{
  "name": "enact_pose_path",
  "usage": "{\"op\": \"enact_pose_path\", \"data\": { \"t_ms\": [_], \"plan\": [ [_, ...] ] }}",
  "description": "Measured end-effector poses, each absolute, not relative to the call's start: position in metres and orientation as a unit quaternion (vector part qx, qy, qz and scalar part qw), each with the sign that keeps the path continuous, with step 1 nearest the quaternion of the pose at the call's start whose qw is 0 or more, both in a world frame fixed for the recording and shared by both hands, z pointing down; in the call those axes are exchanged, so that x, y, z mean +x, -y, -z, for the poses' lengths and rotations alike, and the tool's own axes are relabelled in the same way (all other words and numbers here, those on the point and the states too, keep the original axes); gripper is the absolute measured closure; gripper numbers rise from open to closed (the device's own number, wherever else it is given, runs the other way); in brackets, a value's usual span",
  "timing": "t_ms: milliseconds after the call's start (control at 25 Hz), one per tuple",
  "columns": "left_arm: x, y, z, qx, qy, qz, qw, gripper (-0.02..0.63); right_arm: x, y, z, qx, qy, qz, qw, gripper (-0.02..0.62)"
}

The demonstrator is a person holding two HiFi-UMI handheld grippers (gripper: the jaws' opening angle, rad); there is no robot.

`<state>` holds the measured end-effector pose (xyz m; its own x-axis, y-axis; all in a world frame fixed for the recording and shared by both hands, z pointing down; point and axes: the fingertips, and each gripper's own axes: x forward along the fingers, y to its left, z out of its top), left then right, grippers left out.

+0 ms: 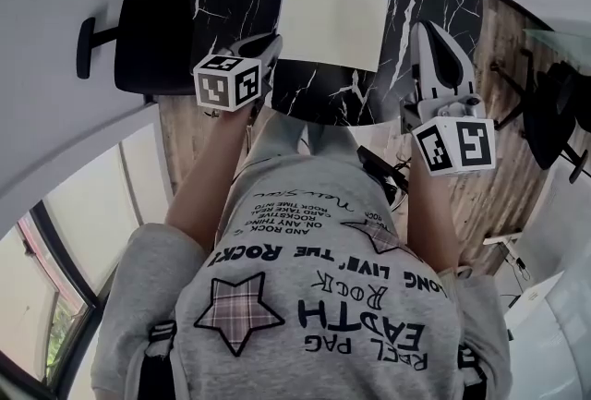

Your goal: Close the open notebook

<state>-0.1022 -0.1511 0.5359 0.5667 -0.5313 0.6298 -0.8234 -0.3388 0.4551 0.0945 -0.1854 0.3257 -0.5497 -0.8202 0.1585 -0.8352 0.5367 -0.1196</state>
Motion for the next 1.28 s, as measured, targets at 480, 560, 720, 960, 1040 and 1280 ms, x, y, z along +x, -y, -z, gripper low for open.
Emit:
{"op": "enact_pose_path", "data": {
  "t_ms": [480, 560, 720, 960, 1040, 1280],
  "plan": [
    [-0.043, 0.147, -0.505, 0.836, 0.382, -0.193, 0.344, 0.58, 0.102, 0.181, -0.323, 0.476, 0.874, -0.09, 0.036, 0.581],
    [-0.038, 0.147, -0.503, 0.838, 0.379, -0.191, 0.344, 0.58, 0.103, 0.179, -0.324, 0.478, 0.873, -0.09, 0.037, 0.581],
    [-0.029, 0.146, -0.503, 0.84, 0.373, -0.188, 0.347, 0.578, 0.107, 0.176, -0.327, 0.48, 0.872, -0.093, 0.037, 0.582],
    [-0.014, 0.146, -0.5, 0.845, 0.361, -0.186, 0.348, 0.57, 0.113, 0.172, -0.325, 0.483, 0.869, -0.097, 0.033, 0.581],
    [-0.008, 0.146, -0.5, 0.848, 0.356, -0.185, 0.347, 0.565, 0.116, 0.17, -0.325, 0.485, 0.868, -0.098, 0.032, 0.583],
    [0.01, 0.144, -0.5, 0.856, 0.342, -0.182, 0.342, 0.548, 0.125, 0.168, -0.327, 0.492, 0.864, -0.099, 0.028, 0.583]
  ]
}}
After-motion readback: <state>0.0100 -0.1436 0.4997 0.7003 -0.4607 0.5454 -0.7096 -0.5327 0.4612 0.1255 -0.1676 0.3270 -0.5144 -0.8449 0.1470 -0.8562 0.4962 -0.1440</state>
